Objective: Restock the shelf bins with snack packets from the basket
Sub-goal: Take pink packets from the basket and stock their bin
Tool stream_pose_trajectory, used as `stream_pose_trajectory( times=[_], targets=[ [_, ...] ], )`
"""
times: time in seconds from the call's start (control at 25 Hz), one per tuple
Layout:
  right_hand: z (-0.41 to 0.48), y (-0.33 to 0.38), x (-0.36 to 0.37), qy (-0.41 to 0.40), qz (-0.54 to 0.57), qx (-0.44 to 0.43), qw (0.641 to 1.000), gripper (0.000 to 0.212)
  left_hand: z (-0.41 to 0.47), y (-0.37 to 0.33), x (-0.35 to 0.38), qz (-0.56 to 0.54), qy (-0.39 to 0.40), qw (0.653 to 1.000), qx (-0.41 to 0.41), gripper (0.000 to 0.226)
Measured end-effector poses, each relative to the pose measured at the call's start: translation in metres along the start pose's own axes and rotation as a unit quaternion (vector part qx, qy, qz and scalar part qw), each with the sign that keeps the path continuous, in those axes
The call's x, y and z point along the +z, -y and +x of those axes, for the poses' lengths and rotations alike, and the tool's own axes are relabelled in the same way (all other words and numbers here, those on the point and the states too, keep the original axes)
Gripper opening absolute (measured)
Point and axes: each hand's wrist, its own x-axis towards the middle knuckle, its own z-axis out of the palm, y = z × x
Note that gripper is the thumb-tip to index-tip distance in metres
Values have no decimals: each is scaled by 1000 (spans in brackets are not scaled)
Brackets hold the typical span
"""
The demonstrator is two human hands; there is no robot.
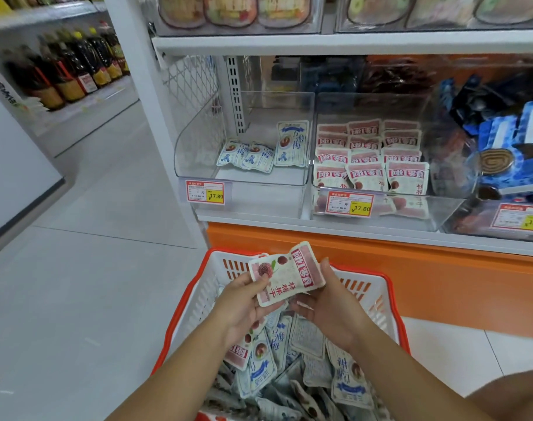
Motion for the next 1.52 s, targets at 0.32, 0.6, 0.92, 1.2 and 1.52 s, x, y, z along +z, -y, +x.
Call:
stream_pose_trajectory(
  times=[0.32,0.6,0.92,1.2,1.52],
  targets=[
    [-55,113,39,-105,-279,-264,917,15,-32,-65,50,230,78,959,148,20],
    [-12,268,28,-207,-572,-274,745,30,-17,-132,88,550,-69,701,448,46],
    [69,244,31,-110,-733,1,671,80,33,-142,98,613,-24,688,388,57],
    [77,234,36,-140,-700,-11,700,76,40,-138,101,642,-27,660,389,50],
    [64,228,33,-155,-603,-48,781,72,38,-135,102,641,-38,656,396,48]
  ],
)
